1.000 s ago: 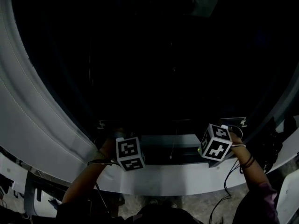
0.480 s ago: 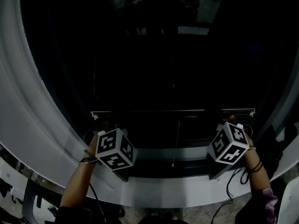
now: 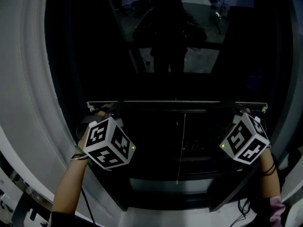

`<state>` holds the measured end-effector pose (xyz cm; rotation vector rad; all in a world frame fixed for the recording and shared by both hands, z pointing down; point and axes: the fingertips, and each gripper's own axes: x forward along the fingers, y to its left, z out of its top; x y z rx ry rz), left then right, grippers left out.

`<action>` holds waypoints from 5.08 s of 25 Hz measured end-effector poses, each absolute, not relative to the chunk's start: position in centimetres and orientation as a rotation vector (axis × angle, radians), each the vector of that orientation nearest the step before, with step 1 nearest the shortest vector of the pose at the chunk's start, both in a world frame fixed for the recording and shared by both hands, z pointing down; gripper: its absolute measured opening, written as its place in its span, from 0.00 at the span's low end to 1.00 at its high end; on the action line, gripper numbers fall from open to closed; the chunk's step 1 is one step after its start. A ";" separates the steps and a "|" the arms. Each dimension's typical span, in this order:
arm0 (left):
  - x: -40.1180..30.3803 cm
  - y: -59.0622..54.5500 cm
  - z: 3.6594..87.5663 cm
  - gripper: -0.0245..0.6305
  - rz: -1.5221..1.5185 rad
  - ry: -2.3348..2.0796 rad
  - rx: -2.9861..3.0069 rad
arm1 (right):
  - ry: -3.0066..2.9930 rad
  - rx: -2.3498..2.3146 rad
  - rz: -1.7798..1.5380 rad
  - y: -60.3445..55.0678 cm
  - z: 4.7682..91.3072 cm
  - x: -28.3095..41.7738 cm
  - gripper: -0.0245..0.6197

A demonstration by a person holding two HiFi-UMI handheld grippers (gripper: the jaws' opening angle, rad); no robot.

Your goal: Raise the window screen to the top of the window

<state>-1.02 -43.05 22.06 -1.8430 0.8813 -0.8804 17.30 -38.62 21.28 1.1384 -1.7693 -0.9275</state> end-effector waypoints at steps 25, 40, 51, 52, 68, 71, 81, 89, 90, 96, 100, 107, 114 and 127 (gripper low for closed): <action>-2.5 -42.3 -1.6 0.10 -0.791 1.019 -1.631 | -1.688 1.335 -1.206 -37.6 -2.0 15.4 0.10; -3.1 -42.3 -14.3 0.11 -0.679 1.131 -1.567 | -1.553 1.482 -1.263 -37.8 -14.4 14.9 0.11; -3.2 -42.2 -17.3 0.13 -0.630 1.175 -1.585 | -1.616 1.549 -1.276 -37.4 -18.0 15.1 0.13; -3.2 -42.2 -17.4 0.13 -0.613 1.177 -1.576 | -1.627 1.559 -1.293 -37.3 -18.1 15.1 0.13; -1.8 -38.4 -5.6 0.13 -0.164 1.055 -1.912 | -2.196 1.493 -1.302 -35.2 -6.1 12.3 0.15; -0.6 -37.8 0.5 0.13 -0.121 1.025 -2.034 | -2.268 1.456 -1.269 -34.5 -0.9 11.5 0.15; 2.7 -32.4 19.0 0.13 0.014 1.002 -2.329 | -2.562 1.432 -1.016 -30.0 16.2 9.8 0.15; 2.7 -28.0 34.6 0.13 0.012 1.137 -2.589 | -2.734 1.460 -0.664 -26.1 30.9 8.7 0.15; 2.6 -27.4 36.5 0.13 0.008 1.152 -2.626 | -2.747 1.462 -0.617 -25.6 32.6 8.4 0.15; 1.4 -22.6 44.7 0.13 -0.055 1.177 -2.774 | -2.768 1.547 -0.324 -22.1 40.2 7.5 0.15; -0.4 -18.2 48.4 0.13 -0.133 1.147 -2.853 | -2.753 1.631 -0.141 -18.7 44.3 6.1 0.15; -6.5 -9.3 51.6 0.13 -0.158 1.080 -2.959 | -2.740 1.704 -0.011 -10.4 47.4 -0.7 0.15; -12.0 -1.6 54.0 0.13 -0.120 1.027 -3.071 | -2.661 1.788 0.074 -1.9 49.8 -5.7 0.15; -12.2 9.6 53.8 0.13 -0.065 0.960 -3.126 | -2.610 1.829 0.117 10.1 50.4 -6.2 0.15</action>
